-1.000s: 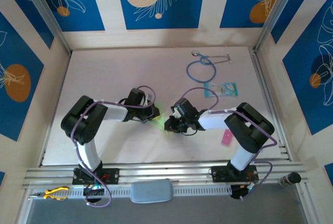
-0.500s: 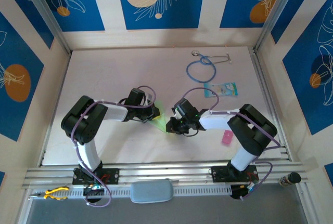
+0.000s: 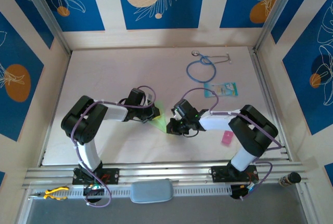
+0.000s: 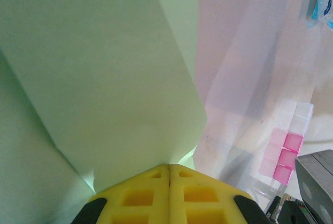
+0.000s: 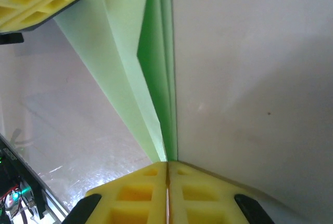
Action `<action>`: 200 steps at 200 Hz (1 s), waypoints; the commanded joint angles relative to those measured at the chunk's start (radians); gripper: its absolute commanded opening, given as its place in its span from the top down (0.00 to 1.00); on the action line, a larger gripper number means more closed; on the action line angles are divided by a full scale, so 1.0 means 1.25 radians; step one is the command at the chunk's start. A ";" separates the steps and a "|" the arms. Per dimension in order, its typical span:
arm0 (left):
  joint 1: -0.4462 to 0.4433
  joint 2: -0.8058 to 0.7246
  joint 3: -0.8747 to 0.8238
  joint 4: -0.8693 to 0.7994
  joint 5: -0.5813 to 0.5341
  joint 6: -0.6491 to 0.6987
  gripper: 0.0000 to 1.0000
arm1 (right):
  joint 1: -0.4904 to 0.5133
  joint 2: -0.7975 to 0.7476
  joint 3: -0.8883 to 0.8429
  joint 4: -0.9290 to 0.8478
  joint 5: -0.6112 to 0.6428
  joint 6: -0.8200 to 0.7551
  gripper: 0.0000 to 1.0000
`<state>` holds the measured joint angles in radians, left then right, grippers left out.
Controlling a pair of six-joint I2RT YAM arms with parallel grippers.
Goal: Fold a paper plane with a square sheet of paper (pick it up from the middle)
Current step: Fourth fold the wing at the center of the table.
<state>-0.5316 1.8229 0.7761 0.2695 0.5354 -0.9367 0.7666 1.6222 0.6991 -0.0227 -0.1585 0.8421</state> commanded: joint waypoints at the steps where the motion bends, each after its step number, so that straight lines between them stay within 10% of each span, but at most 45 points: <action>1: -0.003 0.020 0.000 -0.042 -0.044 0.005 0.94 | 0.008 -0.008 -0.011 -0.065 -0.038 -0.016 0.94; 200: -0.003 0.010 -0.018 -0.021 -0.054 -0.008 0.95 | -0.038 -0.100 0.049 -0.139 -0.062 -0.048 0.83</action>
<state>-0.5354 1.8229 0.7757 0.2729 0.5297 -0.9413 0.7471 1.5604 0.7170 -0.1707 -0.1921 0.7933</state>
